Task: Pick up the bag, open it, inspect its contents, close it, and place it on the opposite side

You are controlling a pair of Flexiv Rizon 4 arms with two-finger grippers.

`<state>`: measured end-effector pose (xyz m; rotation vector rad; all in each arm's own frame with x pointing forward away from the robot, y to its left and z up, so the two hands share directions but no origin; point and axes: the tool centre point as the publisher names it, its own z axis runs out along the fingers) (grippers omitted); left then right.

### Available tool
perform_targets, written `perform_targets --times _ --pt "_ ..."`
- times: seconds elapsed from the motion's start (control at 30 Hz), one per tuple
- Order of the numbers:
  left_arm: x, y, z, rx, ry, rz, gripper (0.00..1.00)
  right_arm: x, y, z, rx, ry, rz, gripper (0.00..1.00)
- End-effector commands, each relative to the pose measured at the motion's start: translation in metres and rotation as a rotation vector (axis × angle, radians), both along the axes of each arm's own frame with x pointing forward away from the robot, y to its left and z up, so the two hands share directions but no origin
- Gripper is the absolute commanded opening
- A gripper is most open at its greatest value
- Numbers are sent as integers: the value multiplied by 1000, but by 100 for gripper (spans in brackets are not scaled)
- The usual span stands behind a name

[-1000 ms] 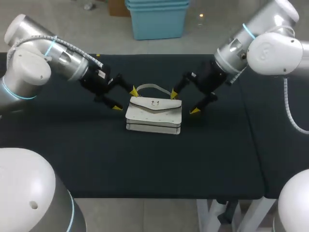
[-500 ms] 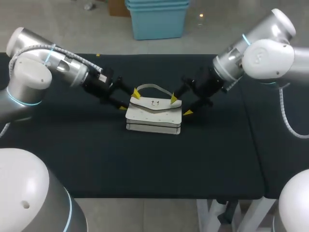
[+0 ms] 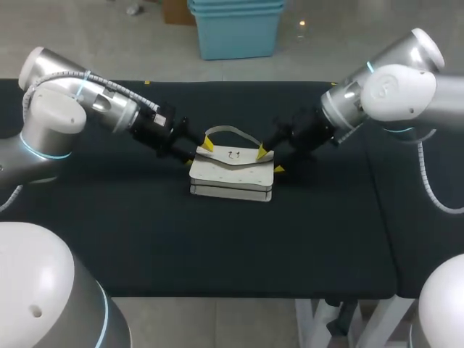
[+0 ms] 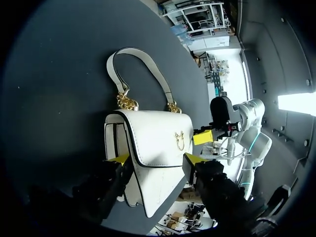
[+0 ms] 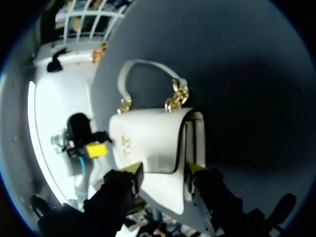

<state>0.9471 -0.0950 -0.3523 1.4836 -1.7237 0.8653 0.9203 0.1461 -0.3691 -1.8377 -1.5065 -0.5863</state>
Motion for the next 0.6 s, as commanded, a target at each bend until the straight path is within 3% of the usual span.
perform_targets --times 0.03,0.13,0.23,0.3,0.33,0.6 --pt "6 0 -8 -8 13 -4 47 7 5 -9 5 10 5 52" --pt "7 0 -11 -5 18 0 31 9 6 -14 3 18 1 51" --pt "7 0 -13 -1 23 0 0 9 7 -19 4 34 -13 43" --pt "7 -1 -14 2 22 -2 0 10 6 -21 10 43 -29 22" --pt "6 -1 -14 3 19 -6 0 10 6 -22 12 44 -36 0" --pt "3 -1 -14 12 -3 -21 0 9 2 -18 36 14 -75 0"
